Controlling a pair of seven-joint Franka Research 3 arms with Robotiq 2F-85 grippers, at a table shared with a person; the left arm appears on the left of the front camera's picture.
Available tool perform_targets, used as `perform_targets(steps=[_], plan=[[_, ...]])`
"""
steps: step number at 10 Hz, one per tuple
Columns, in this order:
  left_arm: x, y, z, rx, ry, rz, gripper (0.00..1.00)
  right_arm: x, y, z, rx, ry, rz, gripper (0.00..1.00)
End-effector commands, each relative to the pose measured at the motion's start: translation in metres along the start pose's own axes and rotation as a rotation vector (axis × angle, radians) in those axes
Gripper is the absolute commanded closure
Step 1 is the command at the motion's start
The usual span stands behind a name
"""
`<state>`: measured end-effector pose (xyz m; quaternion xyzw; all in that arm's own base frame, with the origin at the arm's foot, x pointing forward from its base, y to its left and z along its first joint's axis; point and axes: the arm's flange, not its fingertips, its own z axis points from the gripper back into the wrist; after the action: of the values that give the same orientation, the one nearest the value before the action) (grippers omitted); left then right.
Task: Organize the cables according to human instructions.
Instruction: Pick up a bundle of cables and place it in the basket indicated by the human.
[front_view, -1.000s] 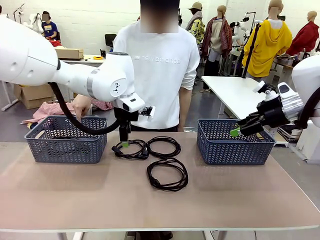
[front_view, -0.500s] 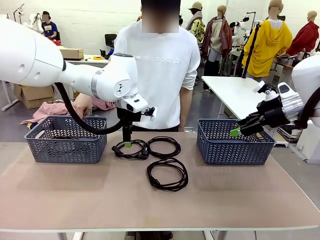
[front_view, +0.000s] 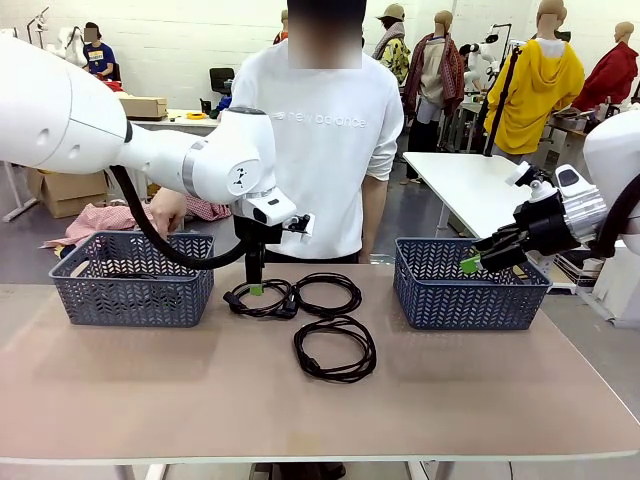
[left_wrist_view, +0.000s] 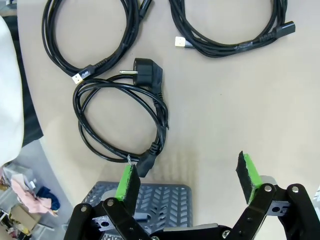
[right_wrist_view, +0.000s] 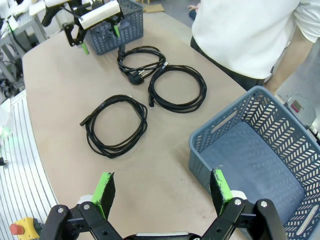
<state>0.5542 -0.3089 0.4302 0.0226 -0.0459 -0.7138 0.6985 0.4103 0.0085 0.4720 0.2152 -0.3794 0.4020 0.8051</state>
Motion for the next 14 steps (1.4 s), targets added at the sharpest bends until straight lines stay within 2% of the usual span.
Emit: perform_targets(steps=[1, 5, 14], plan=[[-0.007, 0.006, -0.011, 0.018, 0.0, -0.029, 0.0, 0.001, -0.004, -0.003, 0.004, -0.035, 0.018, 0.0], [-0.017, 0.021, -0.041, -0.002, 0.013, -0.112, 0.0, 0.001, -0.004, -0.003, 0.004, -0.035, 0.018, 0.0], [-0.015, 0.033, -0.091, -0.029, 0.044, -0.03, 0.0, 0.001, -0.004, -0.003, 0.004, -0.035, 0.018, 0.0]])
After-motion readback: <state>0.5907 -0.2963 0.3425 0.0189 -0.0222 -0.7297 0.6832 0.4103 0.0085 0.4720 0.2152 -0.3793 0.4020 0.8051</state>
